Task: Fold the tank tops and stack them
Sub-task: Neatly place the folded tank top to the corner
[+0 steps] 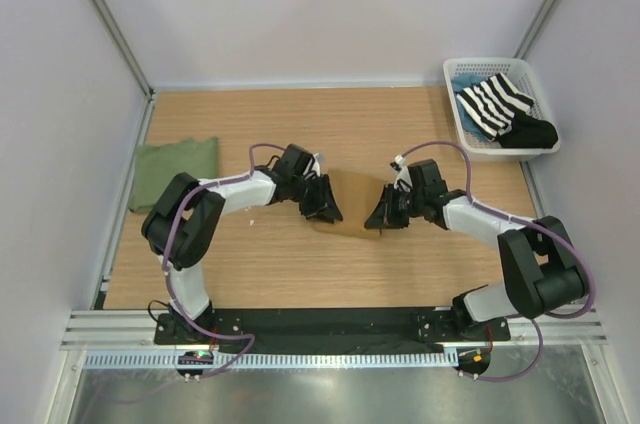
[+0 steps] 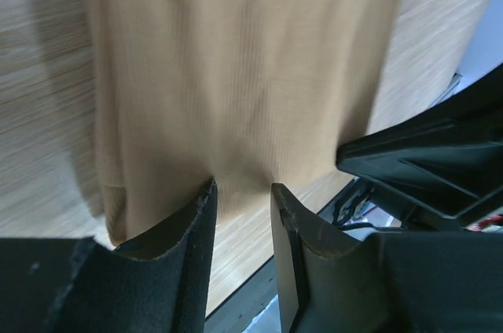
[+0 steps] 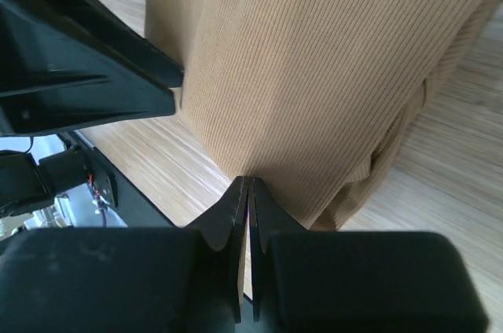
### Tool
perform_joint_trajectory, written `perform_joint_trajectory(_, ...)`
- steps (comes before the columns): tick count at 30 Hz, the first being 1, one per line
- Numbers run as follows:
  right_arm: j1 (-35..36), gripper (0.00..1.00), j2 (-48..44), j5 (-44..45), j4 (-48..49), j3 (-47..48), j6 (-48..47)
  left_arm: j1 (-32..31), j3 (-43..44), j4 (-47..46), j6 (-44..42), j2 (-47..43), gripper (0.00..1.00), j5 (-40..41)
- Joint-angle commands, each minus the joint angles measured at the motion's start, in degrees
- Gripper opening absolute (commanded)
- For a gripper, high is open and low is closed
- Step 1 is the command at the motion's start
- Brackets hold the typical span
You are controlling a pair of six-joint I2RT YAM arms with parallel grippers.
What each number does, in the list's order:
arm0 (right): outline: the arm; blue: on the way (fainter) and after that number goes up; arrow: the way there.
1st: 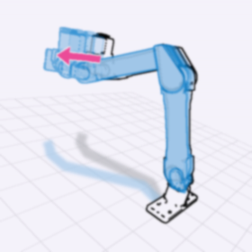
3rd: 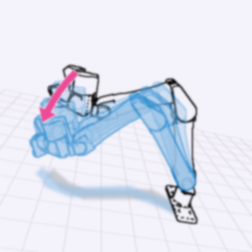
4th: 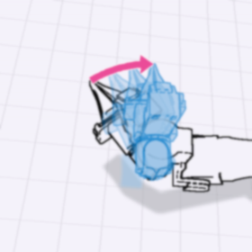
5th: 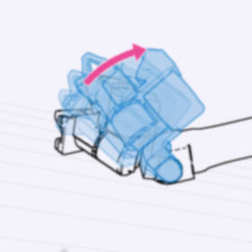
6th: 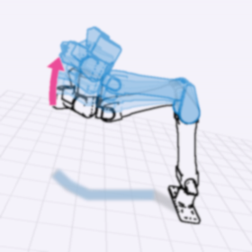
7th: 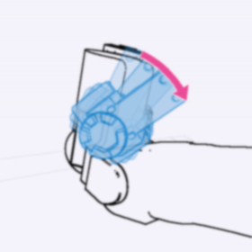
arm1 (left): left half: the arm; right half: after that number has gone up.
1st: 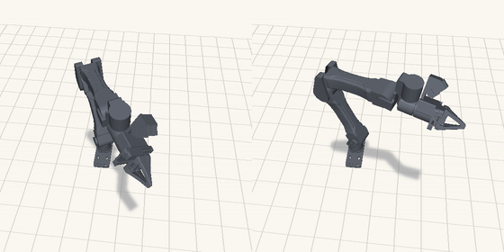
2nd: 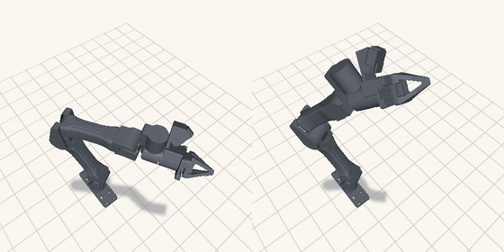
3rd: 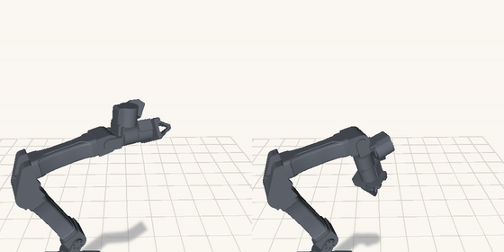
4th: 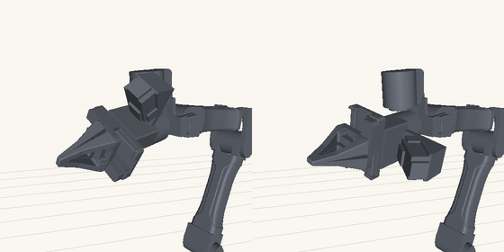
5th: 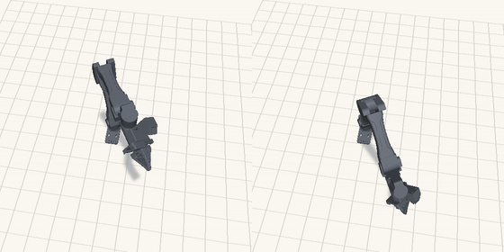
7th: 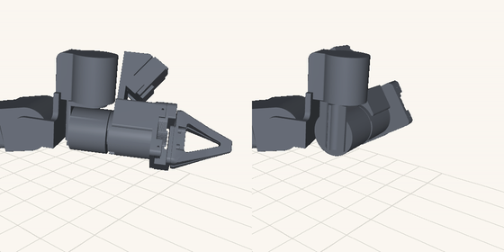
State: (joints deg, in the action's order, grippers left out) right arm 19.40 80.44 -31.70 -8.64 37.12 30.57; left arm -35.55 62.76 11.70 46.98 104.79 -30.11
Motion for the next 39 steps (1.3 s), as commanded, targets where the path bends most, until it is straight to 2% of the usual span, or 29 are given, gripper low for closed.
perform_joint_trajectory(1, -0.1, 0.08, 1.5, -4.8, 6.9, -0.9, 1.5, 0.3, -1.8, -7.2, 1.9, 0.6, 0.34, -2.9)
perform_joint_trajectory(9, -6.6, 0.01, 8.0, 2.5, 6.4, -6.7, 2.0, 0.7, -6.6, -9.8, 0.6, 2.5, 0.32, -2.4)
perform_joint_trajectory(11, -7.4, 0.01, 6.8, 5.7, 5.8, -7.4, 2.2, 0.7, -6.8, -9.7, 0.2, 2.0, 0.32, -2.2)
perform_joint_trajectory(16, -7.4, 0.02, -3.1, 10.3, -1.4, -4.6, 0.9, 0.6, -5.4, -4.9, -1.5, -2.6, 0.33, 0.1)
perform_joint_trajectory(18, -7.4, 0.05, -5.9, 10.1, -2.8, -3.5, 0.7, -0.1, -4.1, -4.0, -1.4, -4.1, 0.34, -0.5)
perform_joint_trajectory(21, -7.2, 0.1, -9.9, 5.4, -3.4, -1.2, 1.3, -1.3, -1.9, -1.8, -0.9, -7.0, 0.34, 0.4)
perform_joint_trajectory(26, -2.0, 0.12, -8.6, 1.5, -2.4, 3.6, 2.7, 0.6, -1.2, 0.6, 0.7, -11.8, 0.34, 2.1)
perform_joint_trajectory(30, 3.9, 0.11, -5.0, -2.0, 4.8, 4.6, 5.9, 5.0, -3.1, 0.8, 1.5, -15.5, 0.34, 1.5)
perform_joint_trajectory(38, 4.3, 0.11, 4.1, -11.4, 24.6, 0.7, 12.7, 10.9, -5.1, 4.8, 0.0, -23.0, 0.34, 2.1)
perform_joint_trajectory(39, 4.1, 0.11, 7.5, -11.7, 28.6, 0.1, 13.5, 11.2, -5.3, 4.9, 0.0, -23.7, 0.34, 2.1)
